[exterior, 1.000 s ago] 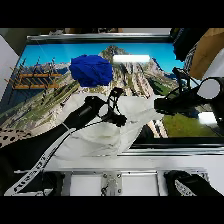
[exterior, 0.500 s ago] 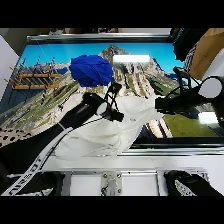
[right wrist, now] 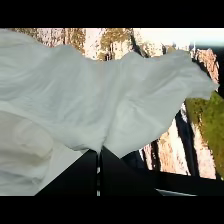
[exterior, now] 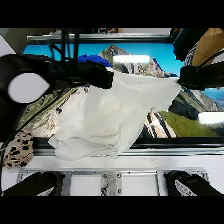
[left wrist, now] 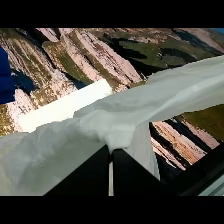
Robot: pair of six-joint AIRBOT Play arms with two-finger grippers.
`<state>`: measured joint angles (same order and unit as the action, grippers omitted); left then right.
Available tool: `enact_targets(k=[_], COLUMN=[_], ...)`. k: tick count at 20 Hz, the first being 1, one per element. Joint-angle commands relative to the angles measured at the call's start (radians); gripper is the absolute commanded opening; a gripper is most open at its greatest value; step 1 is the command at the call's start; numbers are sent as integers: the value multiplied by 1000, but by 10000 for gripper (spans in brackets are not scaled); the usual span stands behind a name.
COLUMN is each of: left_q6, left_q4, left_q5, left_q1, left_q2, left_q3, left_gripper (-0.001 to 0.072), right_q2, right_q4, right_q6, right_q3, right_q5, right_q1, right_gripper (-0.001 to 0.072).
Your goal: Fold the clothes and pants, and hang the long-sleeved shirts on hangers.
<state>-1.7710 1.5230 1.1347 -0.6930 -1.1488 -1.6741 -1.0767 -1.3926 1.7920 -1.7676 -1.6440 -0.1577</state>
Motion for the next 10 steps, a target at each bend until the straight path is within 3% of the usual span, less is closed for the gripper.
enact_targets(k=[1,5,10], left_q6=[12,6,6], left_q4=[0,-90,-138], left_q5=[91,86,-5], left_q1=[-21,-39,-39], left_q2=[29,11,-128], left_q3=[25,270,410], left_gripper=[8,8,8], right_q2=[4,4,-38], right_q4=[-6,-7,-16], right_q6=[18,12,14], right_q3=[-9,249,597], right_q5=[-48,-26,236], right_q1=[0,-1,0], right_gripper=[8,8,8])
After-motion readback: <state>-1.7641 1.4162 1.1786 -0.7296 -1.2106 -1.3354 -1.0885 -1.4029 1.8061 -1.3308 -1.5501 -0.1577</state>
